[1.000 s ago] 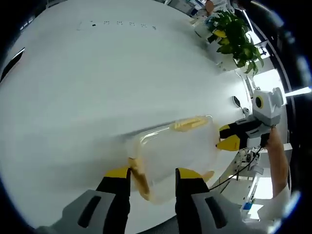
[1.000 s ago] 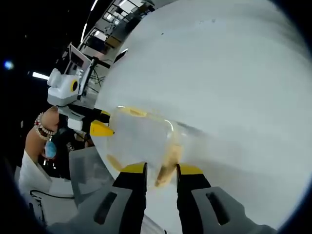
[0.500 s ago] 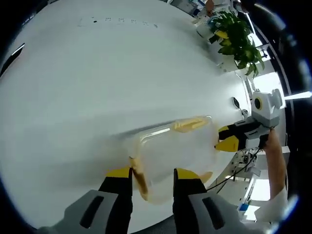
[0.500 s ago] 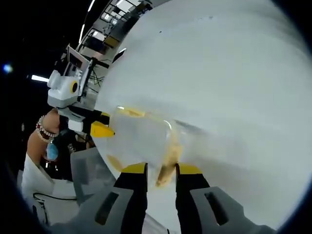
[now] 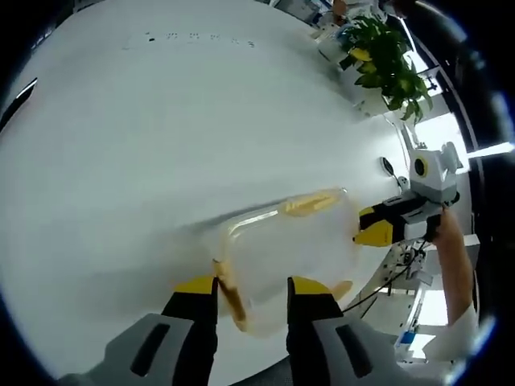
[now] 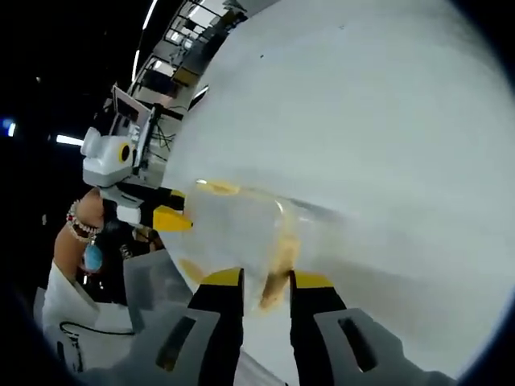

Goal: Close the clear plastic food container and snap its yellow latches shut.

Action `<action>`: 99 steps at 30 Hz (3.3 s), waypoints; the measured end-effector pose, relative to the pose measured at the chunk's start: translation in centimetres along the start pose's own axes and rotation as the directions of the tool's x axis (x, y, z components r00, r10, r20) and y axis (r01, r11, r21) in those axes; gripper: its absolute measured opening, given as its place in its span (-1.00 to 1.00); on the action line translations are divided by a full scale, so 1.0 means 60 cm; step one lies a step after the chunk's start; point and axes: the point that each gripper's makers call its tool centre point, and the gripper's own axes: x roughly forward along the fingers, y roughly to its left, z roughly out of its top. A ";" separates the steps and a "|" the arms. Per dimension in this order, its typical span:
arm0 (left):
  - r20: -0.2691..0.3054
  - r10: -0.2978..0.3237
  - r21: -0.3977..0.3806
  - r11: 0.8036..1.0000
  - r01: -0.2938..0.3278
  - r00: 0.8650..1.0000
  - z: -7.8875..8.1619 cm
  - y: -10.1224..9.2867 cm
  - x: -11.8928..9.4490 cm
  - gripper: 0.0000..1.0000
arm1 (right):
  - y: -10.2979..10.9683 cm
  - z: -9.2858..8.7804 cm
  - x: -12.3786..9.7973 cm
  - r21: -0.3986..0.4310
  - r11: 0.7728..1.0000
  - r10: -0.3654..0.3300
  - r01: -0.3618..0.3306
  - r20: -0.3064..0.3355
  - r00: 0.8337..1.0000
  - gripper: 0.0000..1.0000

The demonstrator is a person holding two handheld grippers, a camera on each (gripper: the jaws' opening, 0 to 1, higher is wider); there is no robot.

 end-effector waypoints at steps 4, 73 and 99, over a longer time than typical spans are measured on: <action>0.072 0.008 0.106 0.994 -0.016 0.997 0.008 -0.001 -0.006 -0.42 | -0.005 0.004 -0.005 -0.089 0.994 -0.061 0.062 0.020 0.998 -0.58; 0.189 -0.169 0.955 0.263 -0.140 0.967 -0.036 -0.120 0.014 -0.22 | 0.102 0.071 0.093 -0.861 0.484 -0.166 -0.155 -0.264 0.950 -0.27; 0.238 -0.167 0.969 0.109 -0.222 0.957 -0.048 -0.126 0.021 -0.44 | 0.104 0.069 0.107 -0.851 0.499 -0.202 -0.163 -0.297 0.933 -0.39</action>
